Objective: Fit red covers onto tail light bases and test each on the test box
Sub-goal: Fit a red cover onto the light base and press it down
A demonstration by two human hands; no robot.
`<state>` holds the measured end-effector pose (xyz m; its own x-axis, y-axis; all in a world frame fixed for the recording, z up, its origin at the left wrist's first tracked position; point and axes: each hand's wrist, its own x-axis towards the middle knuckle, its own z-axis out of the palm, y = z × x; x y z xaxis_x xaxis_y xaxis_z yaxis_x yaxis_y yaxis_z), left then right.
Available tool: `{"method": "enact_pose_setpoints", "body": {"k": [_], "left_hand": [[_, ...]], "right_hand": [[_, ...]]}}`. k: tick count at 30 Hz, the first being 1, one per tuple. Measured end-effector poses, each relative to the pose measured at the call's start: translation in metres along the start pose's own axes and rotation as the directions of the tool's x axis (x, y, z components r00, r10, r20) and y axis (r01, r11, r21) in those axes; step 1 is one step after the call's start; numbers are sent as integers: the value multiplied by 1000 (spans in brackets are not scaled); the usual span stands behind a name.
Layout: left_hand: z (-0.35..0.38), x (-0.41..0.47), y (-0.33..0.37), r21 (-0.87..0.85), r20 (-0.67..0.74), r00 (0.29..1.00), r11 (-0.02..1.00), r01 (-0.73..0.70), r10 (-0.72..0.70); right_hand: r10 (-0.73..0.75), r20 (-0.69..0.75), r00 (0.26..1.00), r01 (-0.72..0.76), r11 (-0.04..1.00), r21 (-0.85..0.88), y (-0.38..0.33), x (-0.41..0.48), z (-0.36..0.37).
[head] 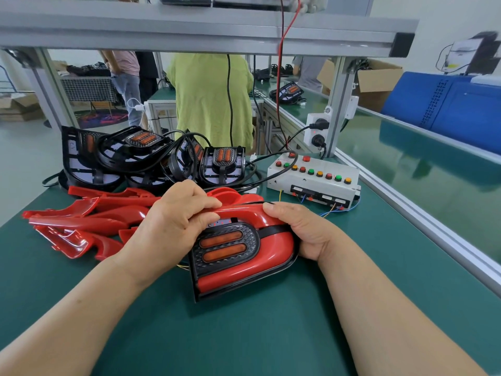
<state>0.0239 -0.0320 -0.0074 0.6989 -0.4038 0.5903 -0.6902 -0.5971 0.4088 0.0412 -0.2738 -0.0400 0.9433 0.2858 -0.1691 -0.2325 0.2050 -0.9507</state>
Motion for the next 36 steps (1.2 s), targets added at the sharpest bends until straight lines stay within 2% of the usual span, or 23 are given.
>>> {"method": "enact_pose_setpoints", "body": {"k": [5, 18, 29, 34, 36], "left_hand": [[0, 0, 2, 35, 18, 999, 999, -38, 37], [10, 0, -14, 23, 0, 1000, 1000, 11, -11], [19, -2, -17, -170, -22, 983, 969, 178, -185], [13, -2, -11, -58, -45, 998, 997, 46, -49], [11, -2, -10, -24, -45, 999, 1000, 10, -11]], "right_hand": [[18, -41, 999, -19, 1000, -7, -2, -2, 0], [35, -31, 999, -36, 998, -44, -1, -4, 1], [6, -39, 999, -7, 999, -41, 2, -1, 1], [-2, -31, 1000, 0, 998, -56, 1, 0, 0], [21, -100, 995, -26, 998, -50, 0, 3, -1]]}}
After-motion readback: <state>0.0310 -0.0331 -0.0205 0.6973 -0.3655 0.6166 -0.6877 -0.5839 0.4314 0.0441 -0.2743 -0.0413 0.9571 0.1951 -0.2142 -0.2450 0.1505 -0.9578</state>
